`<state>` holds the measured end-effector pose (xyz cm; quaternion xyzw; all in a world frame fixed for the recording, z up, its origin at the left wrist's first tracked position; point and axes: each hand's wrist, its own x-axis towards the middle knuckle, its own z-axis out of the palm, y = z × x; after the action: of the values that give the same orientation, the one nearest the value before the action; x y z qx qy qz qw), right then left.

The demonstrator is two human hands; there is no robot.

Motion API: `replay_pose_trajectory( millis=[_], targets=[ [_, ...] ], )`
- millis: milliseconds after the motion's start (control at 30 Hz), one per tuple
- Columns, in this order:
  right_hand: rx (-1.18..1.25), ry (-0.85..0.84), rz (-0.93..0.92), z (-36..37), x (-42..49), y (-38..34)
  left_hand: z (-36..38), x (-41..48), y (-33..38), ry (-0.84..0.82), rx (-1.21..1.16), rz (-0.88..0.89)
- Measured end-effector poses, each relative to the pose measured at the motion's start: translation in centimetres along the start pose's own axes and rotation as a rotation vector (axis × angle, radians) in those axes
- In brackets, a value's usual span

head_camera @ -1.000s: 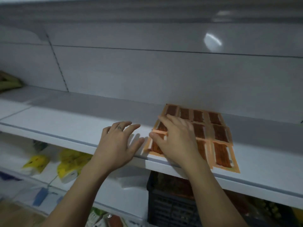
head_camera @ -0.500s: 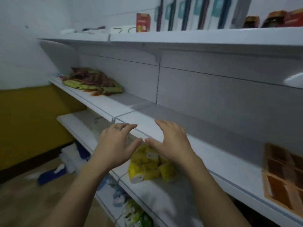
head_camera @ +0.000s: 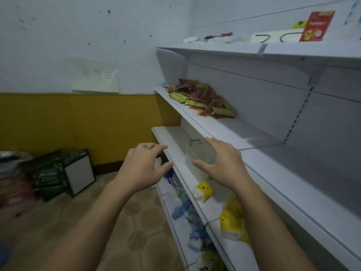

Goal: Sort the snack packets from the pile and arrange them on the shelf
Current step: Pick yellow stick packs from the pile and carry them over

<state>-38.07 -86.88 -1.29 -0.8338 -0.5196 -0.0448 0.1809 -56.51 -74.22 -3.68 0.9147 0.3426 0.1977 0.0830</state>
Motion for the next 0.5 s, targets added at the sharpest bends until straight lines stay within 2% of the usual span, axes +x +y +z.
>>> replay_pose_trajectory(
  millis=[267,500],
  targets=[
    [0.075,-0.031,-0.075,5.1,9.7,-3.0,0.5,5.4,-5.7,0.019,0.036,-0.087],
    [0.135,-0.035,-0.08,9.8,21.6,-3.8,1.9,15.6,-12.2,-0.021,0.067,-0.137]
  ],
)
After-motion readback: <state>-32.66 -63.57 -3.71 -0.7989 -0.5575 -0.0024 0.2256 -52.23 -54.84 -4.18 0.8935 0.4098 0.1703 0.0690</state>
